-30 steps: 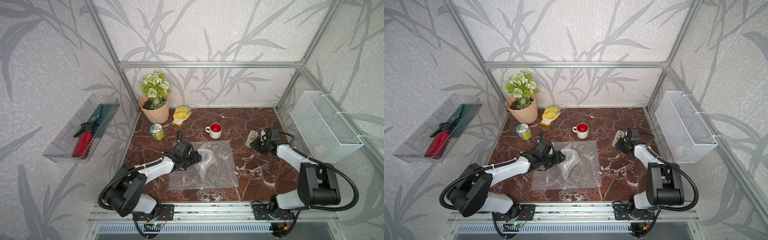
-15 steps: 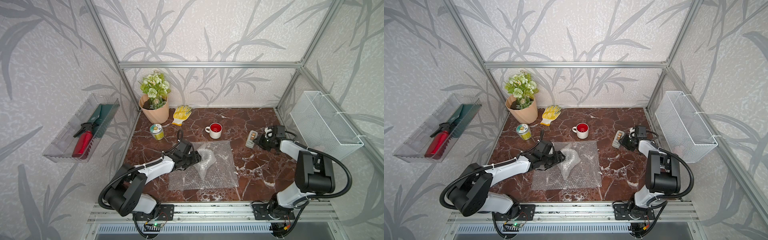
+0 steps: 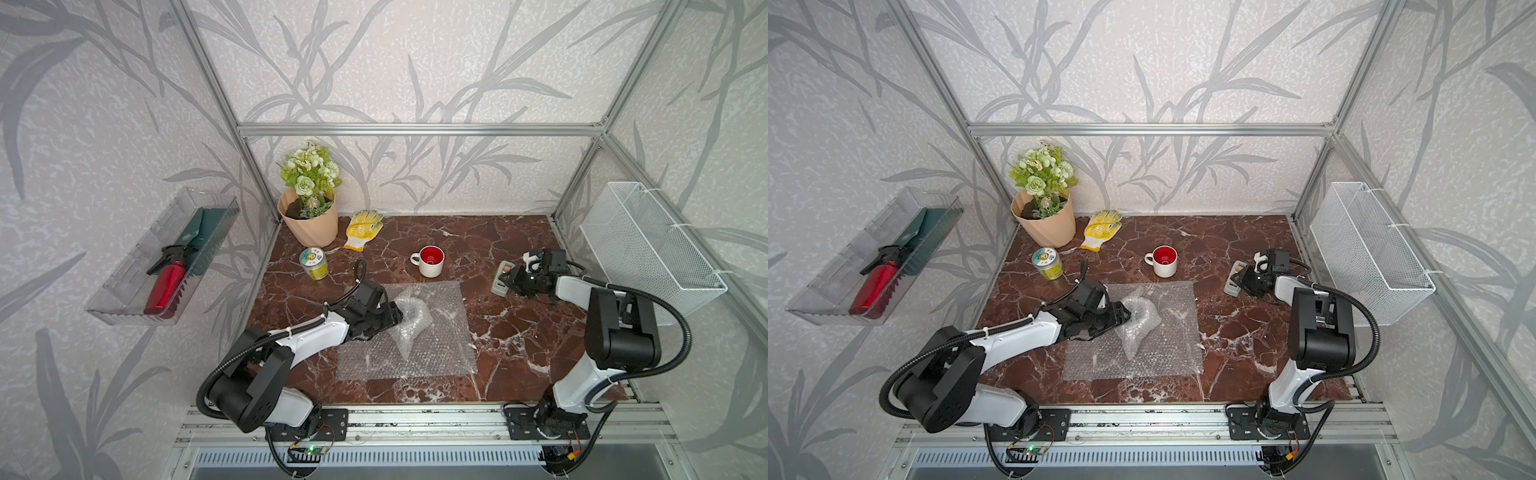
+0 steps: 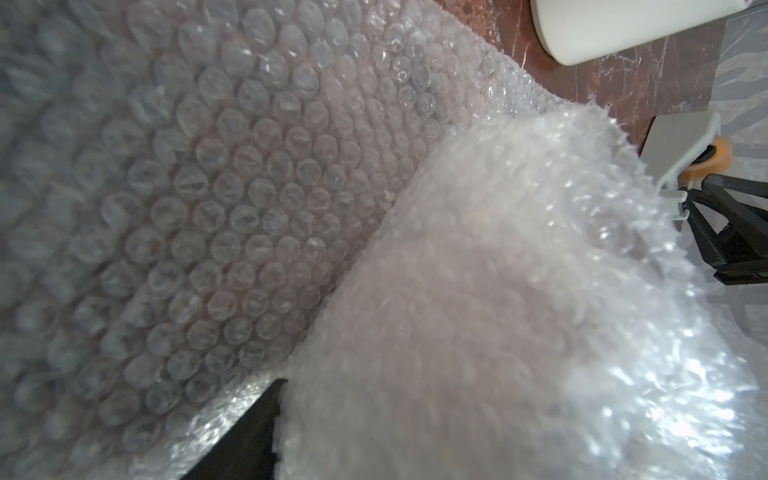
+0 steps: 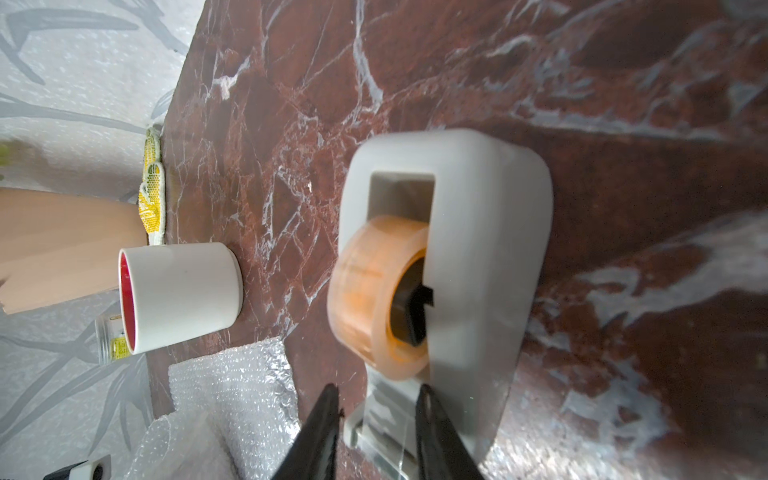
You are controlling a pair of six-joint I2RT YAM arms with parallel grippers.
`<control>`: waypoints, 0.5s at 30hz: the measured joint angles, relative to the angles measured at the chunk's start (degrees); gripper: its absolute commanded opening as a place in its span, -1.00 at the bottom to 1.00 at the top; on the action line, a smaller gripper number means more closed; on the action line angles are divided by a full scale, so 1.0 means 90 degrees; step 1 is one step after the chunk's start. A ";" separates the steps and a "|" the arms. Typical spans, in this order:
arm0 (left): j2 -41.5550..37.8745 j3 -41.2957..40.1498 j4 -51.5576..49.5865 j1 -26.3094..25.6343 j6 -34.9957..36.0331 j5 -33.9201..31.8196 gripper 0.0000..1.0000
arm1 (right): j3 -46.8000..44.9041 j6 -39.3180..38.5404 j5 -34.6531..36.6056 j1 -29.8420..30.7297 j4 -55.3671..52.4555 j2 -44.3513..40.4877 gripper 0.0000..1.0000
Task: Wrap mugs in bubble wrap
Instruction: Tear off the tape using the Tape Cutter.
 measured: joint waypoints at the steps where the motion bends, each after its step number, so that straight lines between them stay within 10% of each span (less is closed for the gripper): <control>1: 0.0002 0.0000 0.0000 0.0000 0.0000 0.0000 0.44 | 0.0000 0.0022 -0.0027 -0.0012 0.0022 0.0017 -0.34; 15: 0.0044 0.0000 0.0049 0.0000 -0.0019 0.0056 0.44 | -0.0005 0.0340 -0.0661 -0.0265 0.0418 0.0342 -0.53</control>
